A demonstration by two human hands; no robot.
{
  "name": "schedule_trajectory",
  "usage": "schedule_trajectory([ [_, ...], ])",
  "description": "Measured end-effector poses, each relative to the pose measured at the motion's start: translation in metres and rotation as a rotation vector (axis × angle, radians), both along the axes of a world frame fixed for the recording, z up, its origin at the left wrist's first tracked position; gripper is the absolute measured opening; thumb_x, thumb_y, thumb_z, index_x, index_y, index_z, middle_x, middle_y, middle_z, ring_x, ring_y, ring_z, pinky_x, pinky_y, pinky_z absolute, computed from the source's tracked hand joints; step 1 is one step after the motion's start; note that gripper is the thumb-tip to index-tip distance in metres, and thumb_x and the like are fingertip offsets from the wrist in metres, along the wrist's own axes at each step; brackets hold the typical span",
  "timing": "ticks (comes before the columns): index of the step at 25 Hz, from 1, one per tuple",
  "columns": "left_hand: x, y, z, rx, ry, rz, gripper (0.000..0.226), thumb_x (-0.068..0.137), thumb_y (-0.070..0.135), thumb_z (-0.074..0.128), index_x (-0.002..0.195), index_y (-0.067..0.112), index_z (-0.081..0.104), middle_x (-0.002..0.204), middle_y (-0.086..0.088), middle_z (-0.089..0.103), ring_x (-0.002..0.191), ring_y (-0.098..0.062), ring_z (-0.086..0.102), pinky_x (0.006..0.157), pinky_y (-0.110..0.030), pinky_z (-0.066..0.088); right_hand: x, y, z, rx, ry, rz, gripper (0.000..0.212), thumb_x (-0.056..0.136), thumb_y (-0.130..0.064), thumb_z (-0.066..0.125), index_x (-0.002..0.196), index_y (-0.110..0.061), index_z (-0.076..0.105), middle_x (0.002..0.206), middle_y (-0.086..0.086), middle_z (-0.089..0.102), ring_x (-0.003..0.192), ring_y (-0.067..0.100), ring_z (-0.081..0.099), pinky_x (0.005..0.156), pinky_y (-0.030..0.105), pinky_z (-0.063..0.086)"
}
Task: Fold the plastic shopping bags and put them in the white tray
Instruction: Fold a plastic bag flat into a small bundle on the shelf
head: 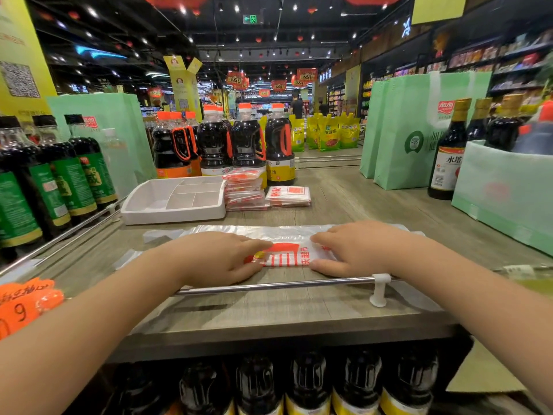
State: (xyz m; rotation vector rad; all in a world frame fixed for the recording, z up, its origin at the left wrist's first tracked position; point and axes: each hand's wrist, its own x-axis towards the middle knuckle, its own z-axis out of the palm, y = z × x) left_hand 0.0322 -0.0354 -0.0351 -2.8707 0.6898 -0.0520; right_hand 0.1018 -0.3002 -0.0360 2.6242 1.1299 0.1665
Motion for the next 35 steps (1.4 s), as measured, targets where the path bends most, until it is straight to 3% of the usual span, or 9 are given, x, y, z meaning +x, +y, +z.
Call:
schedule_trajectory([
  [7, 0.007, -0.003, -0.001, 0.058, -0.032, -0.002, 0.053, 0.107, 0.042, 0.027, 0.155, 0.040, 0.005, 0.150, 0.004, 0.046, 0.122, -0.021, 0.056, 0.095, -0.034, 0.045, 0.003, 0.004, -0.004, -0.026, -0.068, 0.057, 0.055, 0.097, -0.063, 0.022, 0.133, -0.026, 0.043, 0.102, 0.001, 0.067, 0.084, 0.021, 0.063, 0.071, 0.037, 0.053],
  [9, 0.006, -0.005, 0.000, 0.058, -0.032, -0.002, 0.056, 0.107, 0.039, 0.030, 0.155, 0.042, 0.001, 0.154, 0.006, 0.042, 0.123, -0.021, 0.055, 0.096, -0.035, 0.046, 0.004, 0.005, -0.003, -0.035, -0.083, 0.048, 0.043, 0.100, -0.053, 0.027, 0.128, -0.024, 0.043, 0.095, 0.001, 0.065, 0.078, 0.021, 0.061, 0.068, 0.037, 0.052],
  [12, 0.007, -0.003, 0.000, 0.046, -0.057, -0.001, 0.057, 0.106, 0.037, 0.033, 0.155, 0.041, 0.004, 0.152, 0.007, 0.043, 0.121, -0.020, 0.057, 0.096, -0.034, 0.048, 0.003, 0.006, -0.001, -0.028, -0.061, 0.010, 0.024, 0.099, -0.036, 0.035, 0.116, -0.022, 0.046, 0.086, 0.001, 0.060, 0.073, 0.020, 0.057, 0.066, 0.037, 0.050],
  [17, 0.013, 0.005, -0.005, 0.083, -0.087, 0.041, 0.051, 0.105, 0.042, 0.033, 0.153, 0.039, 0.018, 0.148, 0.008, 0.048, 0.125, -0.018, 0.054, 0.100, -0.039, 0.049, 0.007, 0.003, -0.003, 0.044, -0.040, -0.033, 0.025, 0.102, -0.036, 0.033, 0.114, -0.025, 0.051, 0.089, 0.001, 0.063, 0.078, 0.020, 0.059, 0.071, 0.040, 0.053],
  [22, 0.017, 0.011, -0.007, 0.021, -0.074, 0.058, 0.036, 0.103, 0.033, 0.039, 0.138, 0.037, 0.044, 0.128, 0.011, 0.059, 0.110, -0.015, 0.059, 0.092, -0.039, 0.051, 0.007, -0.005, -0.004, 0.137, -0.024, -0.001, 0.022, 0.100, -0.039, 0.041, 0.114, -0.030, 0.057, 0.101, -0.008, 0.062, 0.090, 0.013, 0.056, 0.076, 0.036, 0.052],
  [25, 0.019, 0.016, -0.001, -0.152, -0.074, 0.036, 0.020, 0.104, 0.038, 0.044, 0.117, 0.032, 0.057, 0.095, 0.015, 0.063, 0.083, -0.008, 0.059, 0.075, -0.031, 0.049, 0.007, -0.012, 0.000, 0.216, 0.002, -0.006, 0.026, 0.101, -0.048, 0.041, 0.110, -0.031, 0.058, 0.092, -0.012, 0.064, 0.082, 0.010, 0.059, 0.071, 0.034, 0.052],
  [29, 0.041, 0.022, 0.020, -0.324, -0.103, 0.068, 0.036, 0.094, 0.050, 0.055, 0.121, 0.027, 0.064, 0.075, 0.029, 0.049, 0.068, 0.005, 0.049, 0.063, -0.022, 0.037, 0.027, -0.010, 0.019, 0.249, 0.025, -0.105, 0.042, 0.097, -0.063, 0.036, 0.125, -0.035, 0.049, 0.083, -0.012, 0.058, 0.073, 0.009, 0.057, 0.062, 0.031, 0.047],
  [32, 0.061, 0.022, 0.024, -0.252, -0.069, 0.127, 0.046, 0.091, 0.057, 0.055, 0.126, 0.028, 0.060, 0.076, 0.024, 0.050, 0.071, 0.001, 0.049, 0.063, -0.026, 0.039, 0.046, -0.004, 0.023, 0.149, -0.068, -0.120, 0.057, 0.095, -0.069, 0.031, 0.140, -0.035, 0.039, 0.089, -0.007, 0.057, 0.085, 0.019, 0.058, 0.073, 0.035, 0.049],
  [35, 0.073, 0.025, 0.016, -0.218, -0.075, 0.190, 0.050, 0.095, 0.060, 0.045, 0.133, 0.028, 0.054, 0.087, 0.012, 0.060, 0.077, -0.011, 0.051, 0.068, -0.030, 0.038, 0.059, -0.005, 0.017, 0.179, -0.179, -0.038, 0.058, 0.097, -0.067, 0.028, 0.144, -0.035, 0.037, 0.130, -0.004, 0.059, 0.105, 0.022, 0.061, 0.076, 0.032, 0.042],
])
